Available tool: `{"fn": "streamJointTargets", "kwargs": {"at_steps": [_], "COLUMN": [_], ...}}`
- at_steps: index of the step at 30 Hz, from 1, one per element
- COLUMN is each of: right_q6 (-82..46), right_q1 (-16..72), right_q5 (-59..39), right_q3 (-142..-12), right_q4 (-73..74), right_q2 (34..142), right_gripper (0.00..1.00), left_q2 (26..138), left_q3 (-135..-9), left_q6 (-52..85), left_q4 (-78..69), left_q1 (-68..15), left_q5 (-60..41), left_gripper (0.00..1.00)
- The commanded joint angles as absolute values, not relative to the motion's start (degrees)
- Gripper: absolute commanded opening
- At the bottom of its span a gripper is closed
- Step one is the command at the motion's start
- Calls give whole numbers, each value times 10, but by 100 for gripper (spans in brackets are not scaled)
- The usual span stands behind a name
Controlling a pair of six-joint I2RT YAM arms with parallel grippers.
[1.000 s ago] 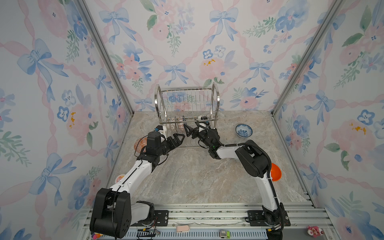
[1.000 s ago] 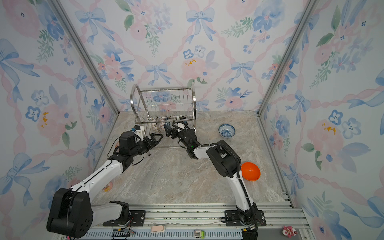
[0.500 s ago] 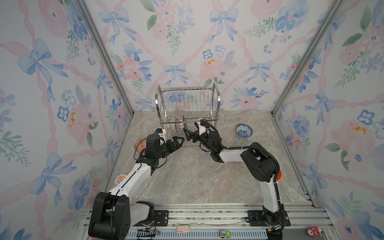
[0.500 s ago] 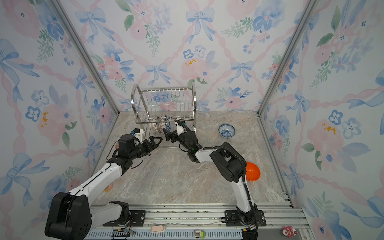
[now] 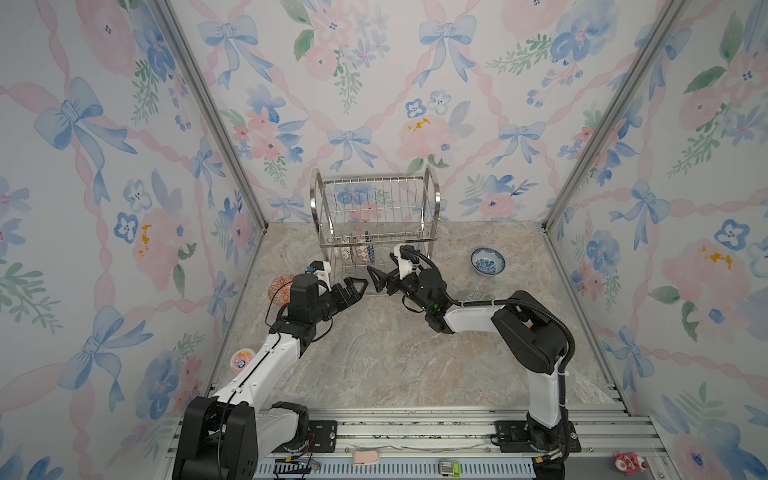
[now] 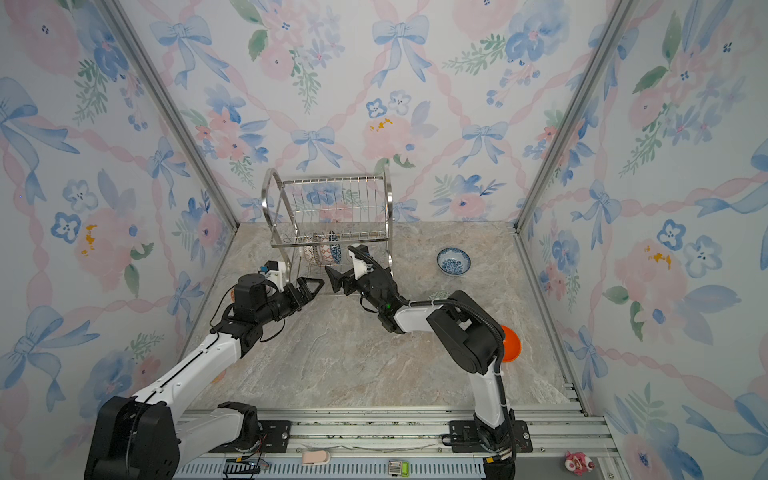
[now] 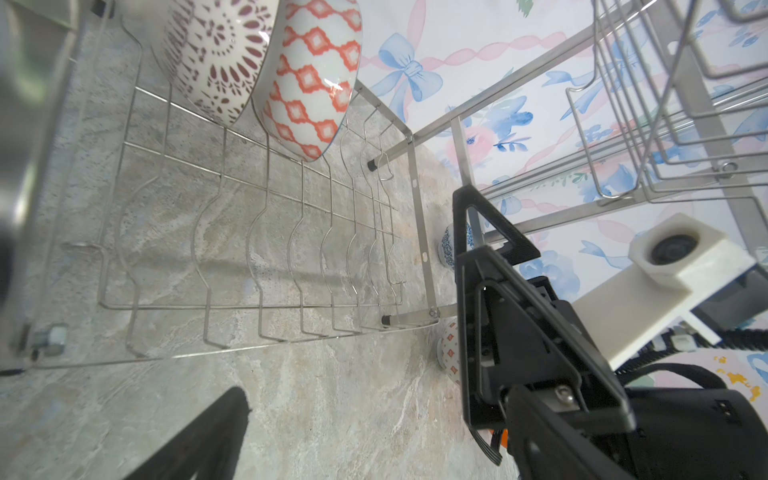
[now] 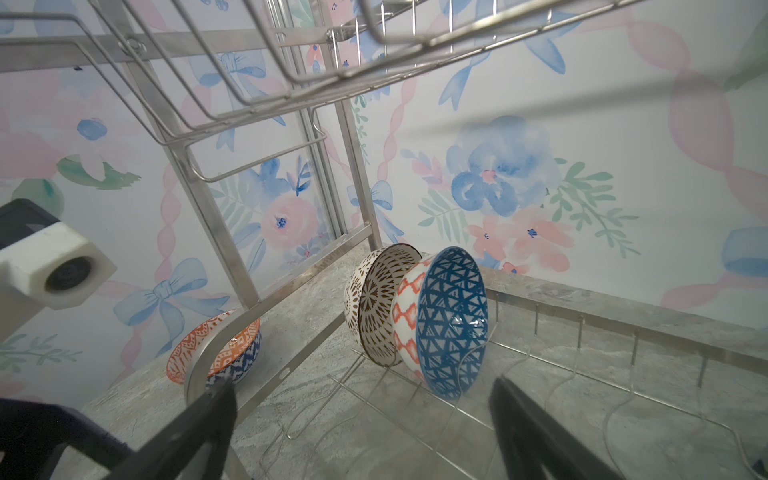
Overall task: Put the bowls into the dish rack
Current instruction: 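Draw the right gripper back from the rack while the left gripper withdraws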
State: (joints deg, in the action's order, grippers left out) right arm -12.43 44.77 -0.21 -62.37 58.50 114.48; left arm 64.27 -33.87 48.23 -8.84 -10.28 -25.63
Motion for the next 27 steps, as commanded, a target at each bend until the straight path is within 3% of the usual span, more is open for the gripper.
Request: {"fn": "streamJointTargets", "kwargs": {"at_steps": [1, 13, 22, 27], "right_q6": [-130, -67, -62, -106], "right_q1": [458, 522, 563, 551], "right_q5": [22, 158, 348, 367], "right_q3": [-608, -547, -524, -505], "right_q4": [546, 424, 256, 155], "right_q2": [1110, 1012, 920, 874], "right_gripper": [97, 97, 97, 97], "left_q2": [621, 575, 561, 565], "left_q3": [-323, -284, -267, -265], "left_q6": [485, 498, 497, 496], "left_q4": [-85, -86, -91, -98], "left_q1": [-99, -99, -118, -152], "left_q5": [-267, -280, -275, -252], "left_gripper": [98, 98, 98, 98]}}
